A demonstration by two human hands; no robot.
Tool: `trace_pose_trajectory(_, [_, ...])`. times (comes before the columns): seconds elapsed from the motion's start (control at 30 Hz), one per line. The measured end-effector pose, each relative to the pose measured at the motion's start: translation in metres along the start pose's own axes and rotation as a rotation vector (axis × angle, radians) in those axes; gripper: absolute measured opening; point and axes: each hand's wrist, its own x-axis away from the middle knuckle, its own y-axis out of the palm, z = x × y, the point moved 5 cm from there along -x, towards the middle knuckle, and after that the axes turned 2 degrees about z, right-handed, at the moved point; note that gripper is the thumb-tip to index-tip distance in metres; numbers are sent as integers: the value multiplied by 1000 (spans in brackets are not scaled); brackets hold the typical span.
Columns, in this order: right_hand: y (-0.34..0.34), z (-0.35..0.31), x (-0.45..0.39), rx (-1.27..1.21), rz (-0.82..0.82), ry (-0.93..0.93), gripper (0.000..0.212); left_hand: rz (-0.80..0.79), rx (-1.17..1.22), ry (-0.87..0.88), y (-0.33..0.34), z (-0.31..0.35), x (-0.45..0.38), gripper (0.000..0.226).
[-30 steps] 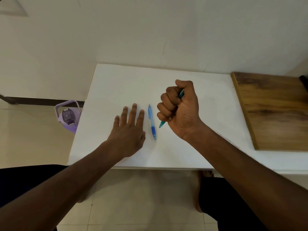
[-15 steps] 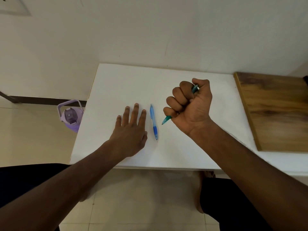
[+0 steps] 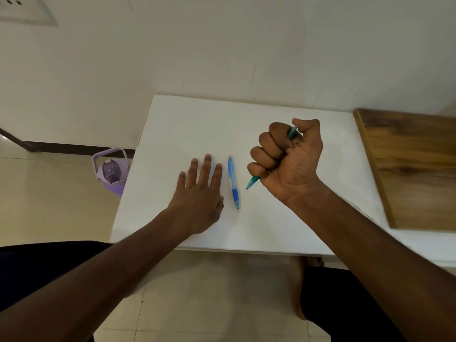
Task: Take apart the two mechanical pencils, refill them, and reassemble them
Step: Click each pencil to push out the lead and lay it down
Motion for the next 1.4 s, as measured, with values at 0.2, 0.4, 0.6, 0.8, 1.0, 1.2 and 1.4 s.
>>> trace_pose_trajectory(0.2, [0, -1, -1, 13, -9, -1, 48, 6, 1, 0, 1, -1, 0, 77])
trace_pose_trajectory(0.4, [1, -1, 0, 48, 2, -8, 49, 9, -4, -1, 2, 0, -1, 77])
trace_pose_trajectory(0.6, [9, -1, 1, 131, -29, -31, 51, 13, 2, -5, 4, -1, -3, 77])
trace_pose_trajectory(0.8, [10, 1, 2, 161, -19, -33, 54, 8, 4, -11, 4, -1, -3, 77])
trace_pose_trajectory(1.0, [10, 2, 3, 143, -45, -35, 53, 8, 6, -10, 4, -1, -3, 77])
trace_pose_trajectory(1.2, [12, 2, 4, 135, -73, -32, 50, 10, -3, -13, 2, 0, -2, 77])
trace_pose_trajectory(1.4, [10, 1, 3, 165, -48, -36, 50, 12, 3, -6, 2, 0, -1, 77])
